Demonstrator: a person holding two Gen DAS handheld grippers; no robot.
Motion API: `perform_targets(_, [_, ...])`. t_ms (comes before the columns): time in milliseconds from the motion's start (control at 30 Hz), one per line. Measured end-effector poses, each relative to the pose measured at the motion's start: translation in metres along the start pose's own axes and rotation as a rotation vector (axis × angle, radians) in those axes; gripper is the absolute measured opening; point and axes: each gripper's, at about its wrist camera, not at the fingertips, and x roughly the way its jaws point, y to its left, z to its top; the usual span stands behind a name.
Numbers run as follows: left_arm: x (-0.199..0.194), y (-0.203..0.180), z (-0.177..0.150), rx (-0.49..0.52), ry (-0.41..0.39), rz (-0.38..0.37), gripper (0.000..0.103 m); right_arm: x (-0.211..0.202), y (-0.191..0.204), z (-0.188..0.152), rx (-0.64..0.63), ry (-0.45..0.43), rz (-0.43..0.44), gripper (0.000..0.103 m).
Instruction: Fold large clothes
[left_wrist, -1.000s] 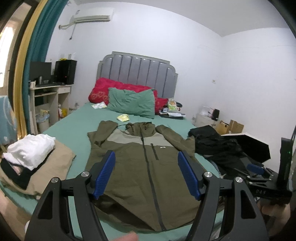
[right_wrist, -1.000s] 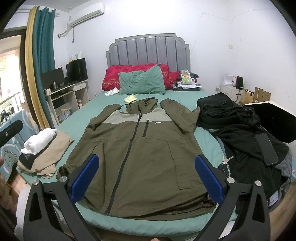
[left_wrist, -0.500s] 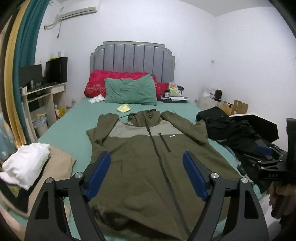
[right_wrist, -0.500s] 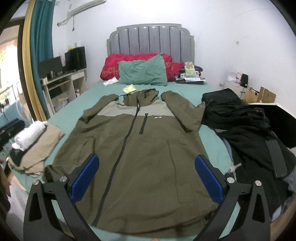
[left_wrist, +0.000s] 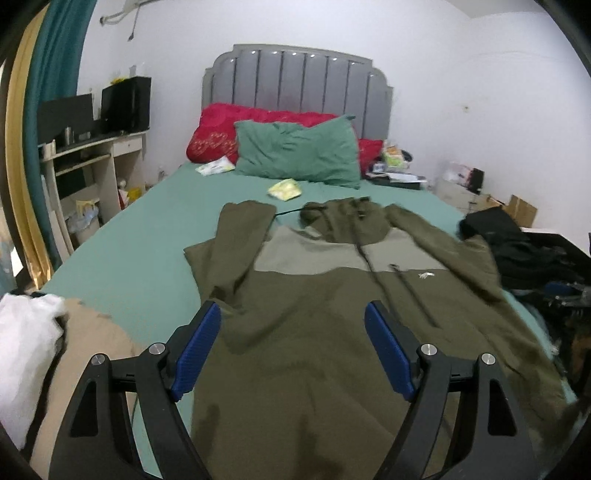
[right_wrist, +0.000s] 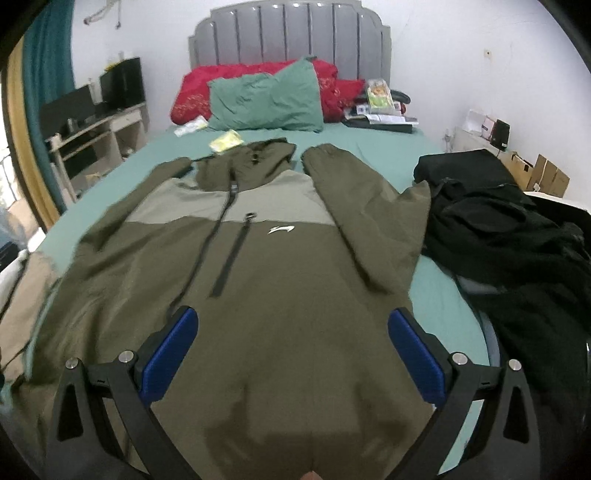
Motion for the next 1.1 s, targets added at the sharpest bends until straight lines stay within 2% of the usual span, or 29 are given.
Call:
perform_targets(100, [0.044,0.023,-0.003,-0.053,0.041,0.033,0.083,0.051,-0.012,0.029,-0.021,0.038,-0.029,0.085])
perform_targets(167, [0.069,0.039,-0.008,-0.099,0.101,0.069,0.083,0.087,-0.019,0.051,-0.025,0.048,-0.048,0.08])
perform_targets(333, [0.097,0.071,-0.022,-0.158,0.153,0.175,0.083,0.186,-0.021,0.094,-0.078,0.116,-0.147,0.064])
perform_targets(433, [0.106,0.087,-0.026,-0.192,0.196,0.186,0.083,0.239,-0.032,0.11,-0.065,0.162,-0.206,0.056])
perform_targets(500, [0.106,0.094,-0.025,-0.171,0.19,0.205,0.083,0.267,-0.039,0.118,-0.059,0.19,-0.238,0.054])
perform_targets(567, [0.104,0.1,-0.025,-0.164,0.182,0.222,0.083,0.281,-0.047,0.121,-0.053,0.206,-0.241,0.024])
perform_targets(600, [0.103,0.104,-0.024,-0.172,0.18,0.22,0.083,0.283,-0.052,0.121,-0.032,0.21,-0.228,0.004])
perform_targets(667, [0.102,0.104,-0.023,-0.188,0.181,0.219,0.083,0.268,-0.06,0.123,0.01,0.167,-0.208,0.003])
perform_targets(733, [0.098,0.104,-0.02,-0.203,0.176,0.196,0.083,0.246,-0.053,0.121,-0.015,0.126,-0.206,0.002])
perform_targets(833, [0.086,0.098,-0.013,-0.21,0.147,0.164,0.083,0.192,-0.04,0.111,-0.041,0.096,-0.168,0.002])
perform_targets(900, [0.08,0.092,-0.008,-0.21,0.133,0.145,0.083,0.147,-0.029,0.096,-0.056,0.096,-0.109,0.002])
perform_targets(933, [0.076,0.09,-0.006,-0.208,0.125,0.138,0.083,0.13,-0.022,0.085,-0.07,0.12,-0.081,0.002])
perform_targets(1000, [0.074,0.085,-0.003,-0.201,0.114,0.131,0.083,0.123,-0.01,0.069,-0.085,0.207,-0.02,0.002])
perform_targets(1033, [0.073,0.084,-0.002,-0.201,0.11,0.127,0.083,0.114,-0.003,0.051,-0.093,0.272,0.015,0.003])
perform_targets(1100, [0.073,0.084,-0.003,-0.203,0.106,0.13,0.083,0.11,0.003,0.026,-0.105,0.368,0.03,0.005])
